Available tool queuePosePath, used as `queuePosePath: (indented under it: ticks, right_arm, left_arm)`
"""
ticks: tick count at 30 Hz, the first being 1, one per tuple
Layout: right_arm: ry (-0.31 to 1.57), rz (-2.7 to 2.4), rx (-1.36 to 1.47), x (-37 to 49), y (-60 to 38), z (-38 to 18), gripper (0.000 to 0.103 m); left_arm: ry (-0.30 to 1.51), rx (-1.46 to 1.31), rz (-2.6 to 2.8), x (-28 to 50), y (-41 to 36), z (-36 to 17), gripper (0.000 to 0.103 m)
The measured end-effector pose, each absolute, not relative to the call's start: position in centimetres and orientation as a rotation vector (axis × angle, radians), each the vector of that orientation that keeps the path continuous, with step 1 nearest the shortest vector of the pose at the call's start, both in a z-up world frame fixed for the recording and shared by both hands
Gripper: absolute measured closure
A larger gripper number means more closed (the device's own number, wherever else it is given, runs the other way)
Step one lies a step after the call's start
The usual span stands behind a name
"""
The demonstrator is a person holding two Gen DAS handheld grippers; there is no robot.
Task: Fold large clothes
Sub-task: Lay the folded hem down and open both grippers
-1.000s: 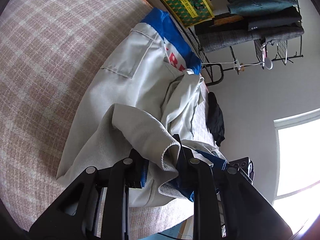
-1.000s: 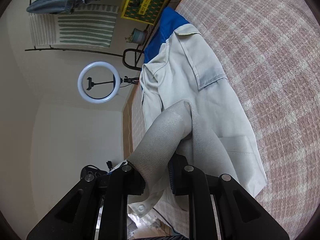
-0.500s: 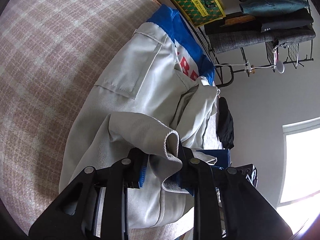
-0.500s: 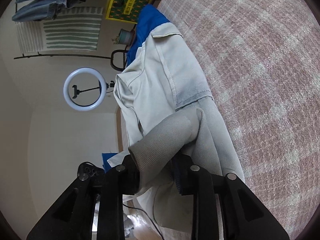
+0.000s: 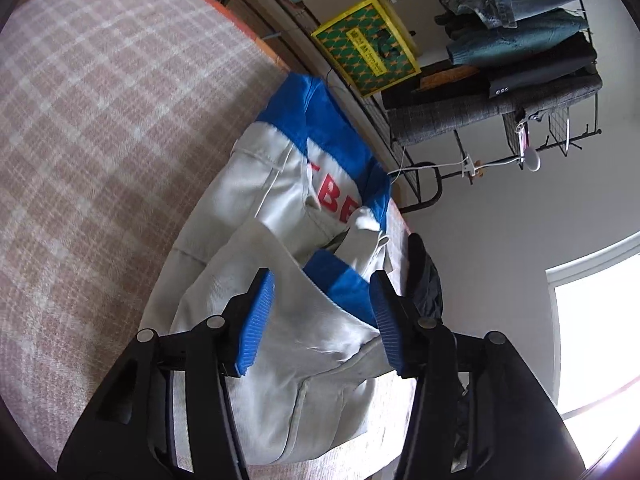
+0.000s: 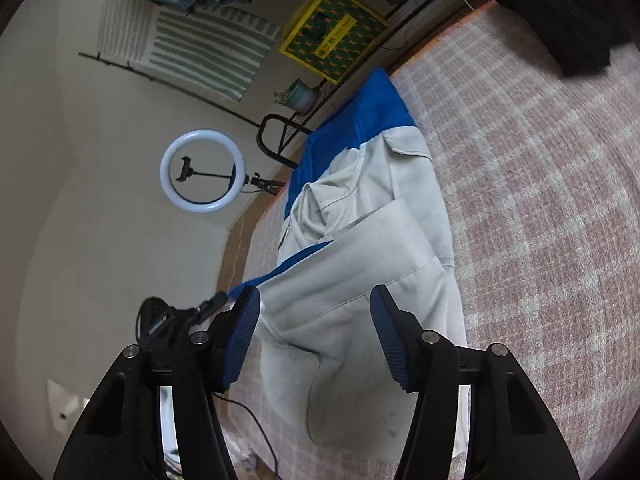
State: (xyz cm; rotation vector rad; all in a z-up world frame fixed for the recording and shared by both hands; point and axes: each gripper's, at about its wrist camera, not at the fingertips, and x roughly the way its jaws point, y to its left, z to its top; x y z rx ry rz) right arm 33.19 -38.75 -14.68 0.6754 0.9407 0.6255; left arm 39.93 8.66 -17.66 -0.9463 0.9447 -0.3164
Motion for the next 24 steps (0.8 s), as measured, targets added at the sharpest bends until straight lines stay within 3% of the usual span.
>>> queuePosePath:
  ticks: [6, 9, 13, 19, 21, 24]
  right_arm:
    - [0.929, 0.76, 0.382, 31.5, -33.0, -13.7, 0.067]
    - [0.944, 0.804, 0.297, 31.3, -30.6, -14.1, 0.073]
    - [0.965, 0.689, 0.165, 32.5, -28.6, -15.7, 0.074]
    - [1.035, 0.598, 0.185, 36.0, -27.6, -19.2, 0.077]
    - [1.065, 0.576, 0.182, 36.8, -27.1, -20.2, 0.08]
    - [1.091, 0.577, 0.222, 37.6, -27.3, -20.7, 0.081]
  left_arm:
    - [0.921, -0.802, -0.355, 38.4, 7.7, -15.9, 0.053]
    - [0.962, -0.71, -0.422, 37.6, 5.4, -16.0, 0.065]
    - [0.981, -0.581, -0.428, 37.4, 2.9, -17.1, 0.065]
    - [1.056, -0.481, -0.254, 40.0, 2.6, -22.2, 0.066]
    - [1.057, -0.445, -0.215, 40.8, 3.1, -23.5, 0.074]
    - [1.047, -0.458, -0.214, 40.7, 3.9, -24.0, 0.078]
